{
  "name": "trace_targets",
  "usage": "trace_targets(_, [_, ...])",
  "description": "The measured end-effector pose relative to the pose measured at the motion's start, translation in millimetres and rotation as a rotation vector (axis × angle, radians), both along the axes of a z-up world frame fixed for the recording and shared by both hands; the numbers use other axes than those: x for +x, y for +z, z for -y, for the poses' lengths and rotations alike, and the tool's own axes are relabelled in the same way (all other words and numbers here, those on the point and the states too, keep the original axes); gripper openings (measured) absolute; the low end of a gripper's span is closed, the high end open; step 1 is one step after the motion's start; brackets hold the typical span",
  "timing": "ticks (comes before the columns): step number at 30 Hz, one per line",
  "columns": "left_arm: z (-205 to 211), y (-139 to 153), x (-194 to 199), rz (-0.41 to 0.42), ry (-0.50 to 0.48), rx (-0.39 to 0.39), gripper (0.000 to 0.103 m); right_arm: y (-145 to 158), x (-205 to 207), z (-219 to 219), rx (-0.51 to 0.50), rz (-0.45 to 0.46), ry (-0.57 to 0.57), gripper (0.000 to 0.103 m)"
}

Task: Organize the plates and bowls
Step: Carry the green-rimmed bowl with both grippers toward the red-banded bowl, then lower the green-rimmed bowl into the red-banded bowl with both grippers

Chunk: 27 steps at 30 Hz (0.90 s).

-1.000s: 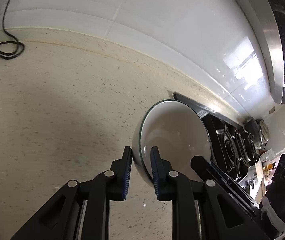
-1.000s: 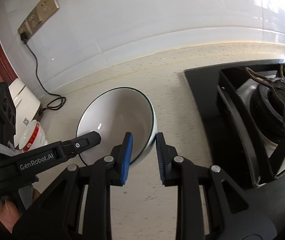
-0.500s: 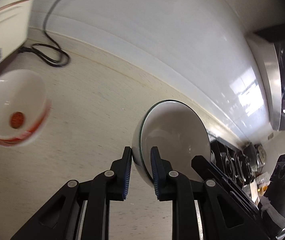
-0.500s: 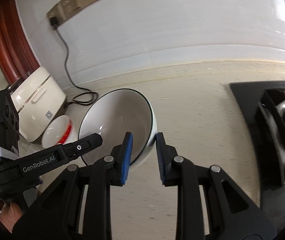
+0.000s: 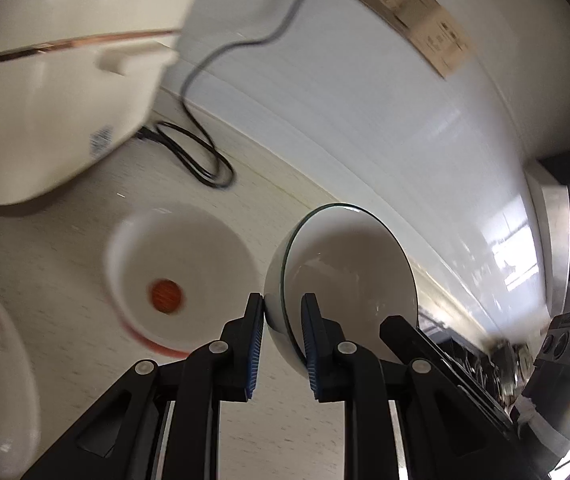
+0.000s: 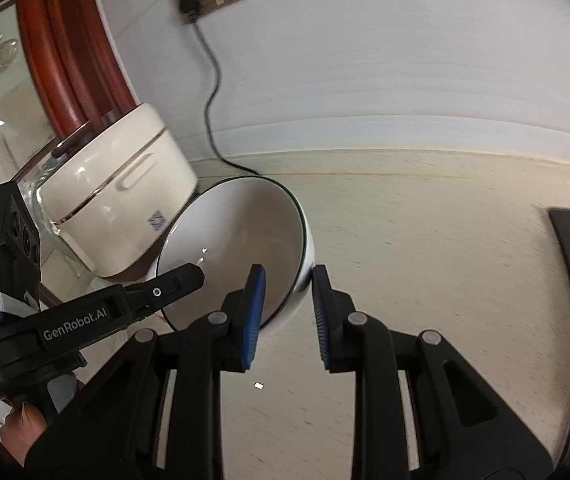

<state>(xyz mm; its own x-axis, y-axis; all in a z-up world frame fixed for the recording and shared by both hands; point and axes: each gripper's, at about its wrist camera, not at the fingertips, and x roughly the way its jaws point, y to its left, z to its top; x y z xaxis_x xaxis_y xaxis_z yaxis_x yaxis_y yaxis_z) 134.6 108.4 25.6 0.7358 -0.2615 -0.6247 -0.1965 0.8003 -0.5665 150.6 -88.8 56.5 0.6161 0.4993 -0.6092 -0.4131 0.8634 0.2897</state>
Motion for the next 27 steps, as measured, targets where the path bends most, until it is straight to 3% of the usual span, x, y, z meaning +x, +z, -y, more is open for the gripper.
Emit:
trace_targets(11, [-47.6, -8.1, -10.2, -0.020, 0.135, 0.039, 0.020, -7.3, 17.3, -65.8, 0.001, 0.020, 0.140, 0.028])
trace_targets(17, [-51.4, -18.0, -8.9, -0.046, 0.156, 0.032, 0.020, -20.8, 20.8, -70.3, -0.003, 0.007, 0.169, 0.027])
trace_targets(27, [-44.2, -15.0, -11.2, -0.081, 0.189, 0.099, 0.020, -29.8, 23.9, -79.0, -0.041, 0.001, 0.185, 0.027])
